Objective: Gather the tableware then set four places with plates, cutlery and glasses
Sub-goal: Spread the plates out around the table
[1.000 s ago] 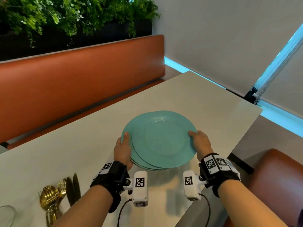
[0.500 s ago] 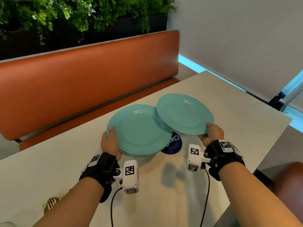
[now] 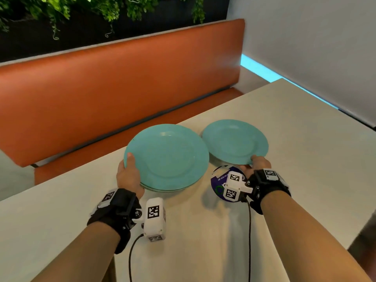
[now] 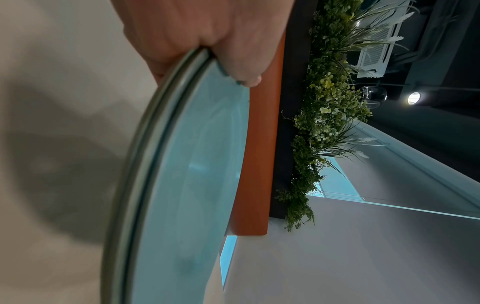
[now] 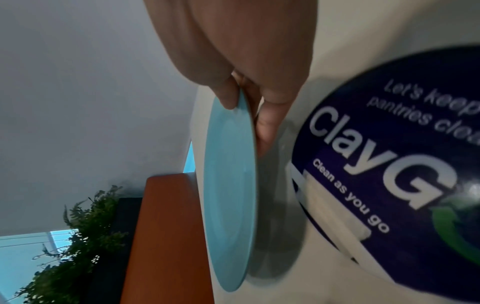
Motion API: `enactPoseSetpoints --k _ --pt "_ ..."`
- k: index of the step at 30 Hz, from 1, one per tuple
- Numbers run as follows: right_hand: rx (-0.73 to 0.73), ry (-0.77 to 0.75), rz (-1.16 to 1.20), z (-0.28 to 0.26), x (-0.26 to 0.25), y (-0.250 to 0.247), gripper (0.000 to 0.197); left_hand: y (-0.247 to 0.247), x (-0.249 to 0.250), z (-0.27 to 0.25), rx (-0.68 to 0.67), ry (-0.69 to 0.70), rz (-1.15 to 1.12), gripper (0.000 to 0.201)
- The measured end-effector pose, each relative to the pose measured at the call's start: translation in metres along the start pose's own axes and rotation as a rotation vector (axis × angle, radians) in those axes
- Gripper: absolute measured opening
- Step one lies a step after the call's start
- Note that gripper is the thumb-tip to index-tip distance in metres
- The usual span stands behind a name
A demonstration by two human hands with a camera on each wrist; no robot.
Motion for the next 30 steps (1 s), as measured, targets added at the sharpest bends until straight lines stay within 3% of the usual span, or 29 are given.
enactPoseSetpoints --k 3,5,8,12,15,23,30 --pt "-0.002 0.049 0.017 0.025 0.008 0.007 0.044 0.002 -0.003 0.003 -0.008 -0.008 -0.01 0.049" --pt "0.069 -0.005 -0.107 0.027 0.009 0.01 0.043 0.003 -0.006 0.006 -0.01 -0.017 -0.01 0.048" --pt "0.175 -0.088 -0.39 0.026 0.009 0.011 0.049 0.006 -0.007 0.009 -0.026 -0.019 -0.014 0.049" --pt "0.25 -0.243 -0.802 0.029 0.006 0.016 0.043 0.009 -0.009 0.012 -0.028 -0.029 -0.016 0.048" --pt "0.265 -0.259 -0.946 0.031 0.009 0.018 0.047 0.01 -0.008 0.013 -0.036 -0.029 0.009 0.049" --pt "0.319 -0.308 -0.971 0.039 0.008 0.018 0.036 0.007 -0.011 0.013 -0.029 -0.042 -0.016 0.046" --pt "0.265 -0.093 -0.48 0.055 0.0 0.014 0.035 0.005 -0.016 0.014 -0.029 -0.066 -0.013 0.046"
Point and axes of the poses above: each hand's wrist, its own z-axis towards the middle knuckle, its own y-axis out of the palm, x = y × z, the point moved 2 cm from there along z, towards the middle knuckle, and after that the axes turned 15 degrees about y, right-handed, at the moved point
